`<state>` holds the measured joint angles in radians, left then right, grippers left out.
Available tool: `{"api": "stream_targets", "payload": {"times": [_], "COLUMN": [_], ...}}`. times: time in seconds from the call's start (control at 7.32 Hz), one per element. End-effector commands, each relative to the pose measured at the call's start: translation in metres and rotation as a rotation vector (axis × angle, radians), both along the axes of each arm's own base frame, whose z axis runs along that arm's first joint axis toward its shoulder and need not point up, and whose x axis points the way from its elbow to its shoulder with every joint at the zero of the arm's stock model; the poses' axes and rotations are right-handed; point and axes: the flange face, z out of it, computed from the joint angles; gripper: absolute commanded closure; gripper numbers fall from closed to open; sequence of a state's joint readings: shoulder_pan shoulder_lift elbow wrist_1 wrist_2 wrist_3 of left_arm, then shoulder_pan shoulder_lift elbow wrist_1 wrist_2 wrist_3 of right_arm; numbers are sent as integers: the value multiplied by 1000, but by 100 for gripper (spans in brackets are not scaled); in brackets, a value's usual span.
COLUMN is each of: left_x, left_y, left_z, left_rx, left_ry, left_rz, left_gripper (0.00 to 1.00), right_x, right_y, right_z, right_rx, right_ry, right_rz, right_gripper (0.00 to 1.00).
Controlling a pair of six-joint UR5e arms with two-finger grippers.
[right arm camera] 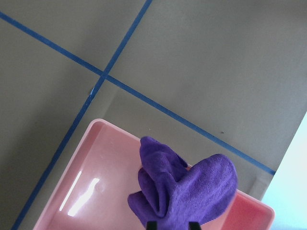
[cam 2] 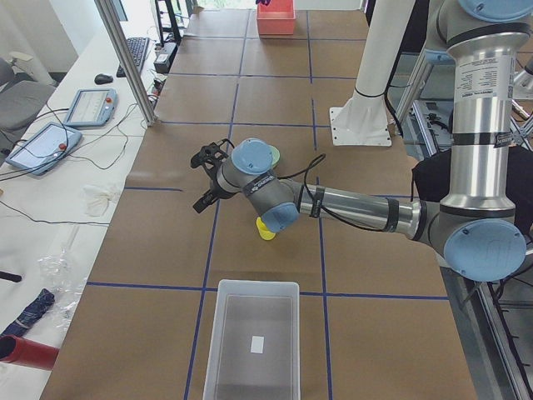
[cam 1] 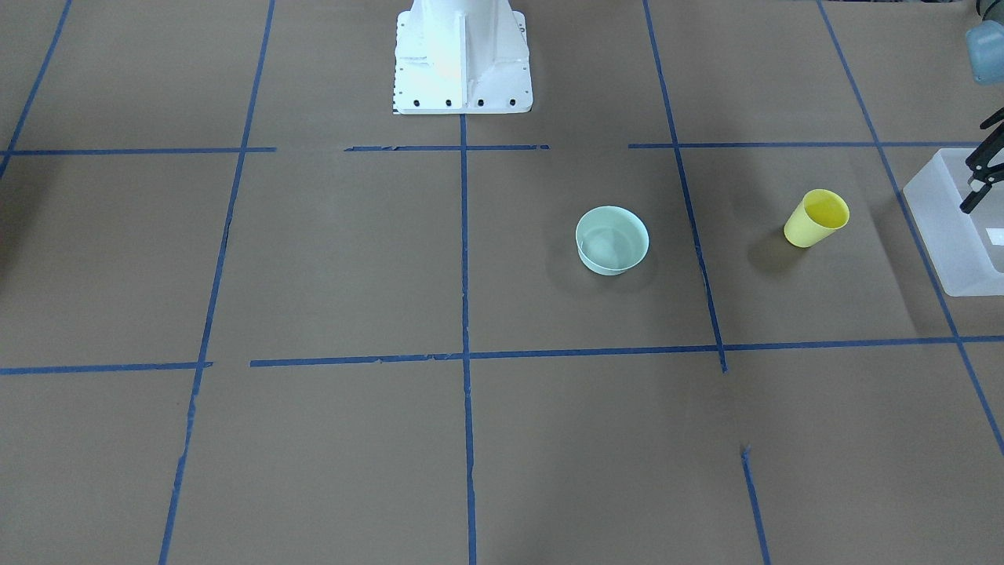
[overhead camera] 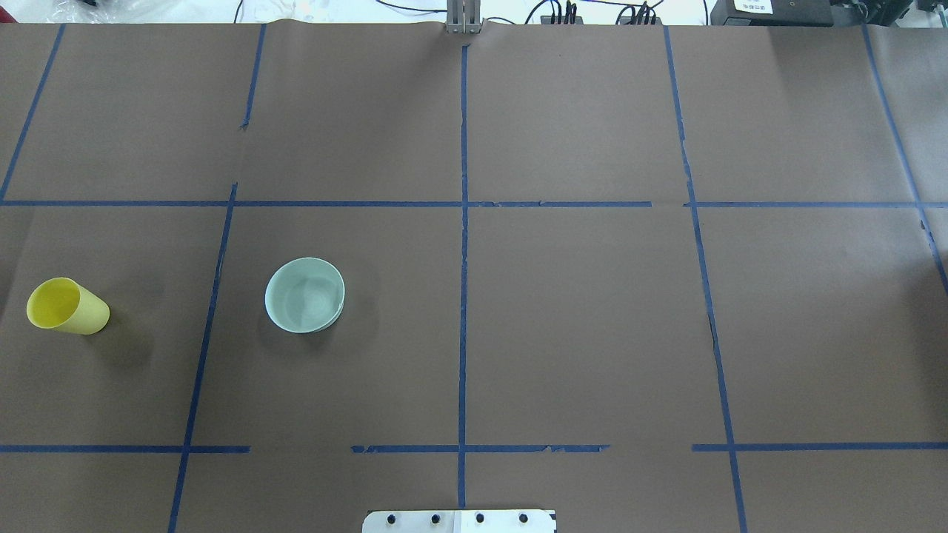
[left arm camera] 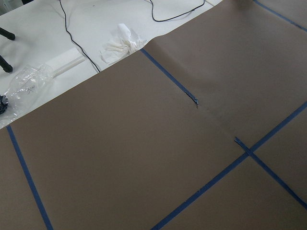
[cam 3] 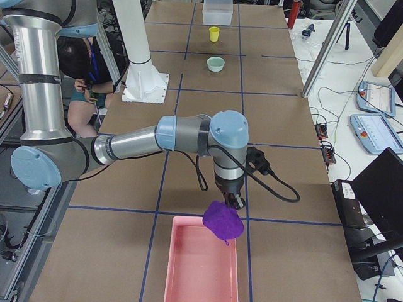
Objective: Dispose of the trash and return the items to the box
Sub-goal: 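Lift the purple cloth with the right gripper and carry it off the table, then reach the left gripper to the yellow cup and grasp it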
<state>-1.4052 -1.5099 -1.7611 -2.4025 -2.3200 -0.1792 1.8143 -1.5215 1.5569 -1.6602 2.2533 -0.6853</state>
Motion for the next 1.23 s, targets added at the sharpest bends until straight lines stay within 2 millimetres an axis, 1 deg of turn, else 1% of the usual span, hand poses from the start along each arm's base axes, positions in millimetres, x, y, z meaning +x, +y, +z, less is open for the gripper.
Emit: {"api": "stream_targets", "payload": {"times": [0.0,0.14,0.27,0.41,0.55,0.68,0.82,0.96,1.09], "left_x": [-4,-6,-10,-14,-10,30,87,121,130], "left_y": [16,27,50,84,109,112,113,119,121], "left_z": [19,27,30,43,57,56,62,66,81], "left_rx": [-55,-93,-177,-247,-293,-345,-415,-455,-474], "left_ry": [5,13,53,86,125,162,152,145,120], "left_rz": [-22,-34,-75,-108,-128,-177,-228,-242,-251], "left_gripper": [0,0,0,3,11,18,24,36,41], "right_x": [-116,-169,-219,-244,-246,-246,-246,-245,-241], "right_y": [-4,-11,-9,-5,2,4,5,9,21], "right_z": [-38,-85,-126,-145,-147,-146,-145,-142,-131], "right_rx": [-110,-151,-188,-202,-198,-195,-193,-183,-157], "right_ry": [-127,-161,-163,-174,-177,-174,-173,-176,-187], "right_rz": [268,302,346,351,340,335,335,334,333], "right_gripper": [2,3,3,2,1,0,0,0,0]}}
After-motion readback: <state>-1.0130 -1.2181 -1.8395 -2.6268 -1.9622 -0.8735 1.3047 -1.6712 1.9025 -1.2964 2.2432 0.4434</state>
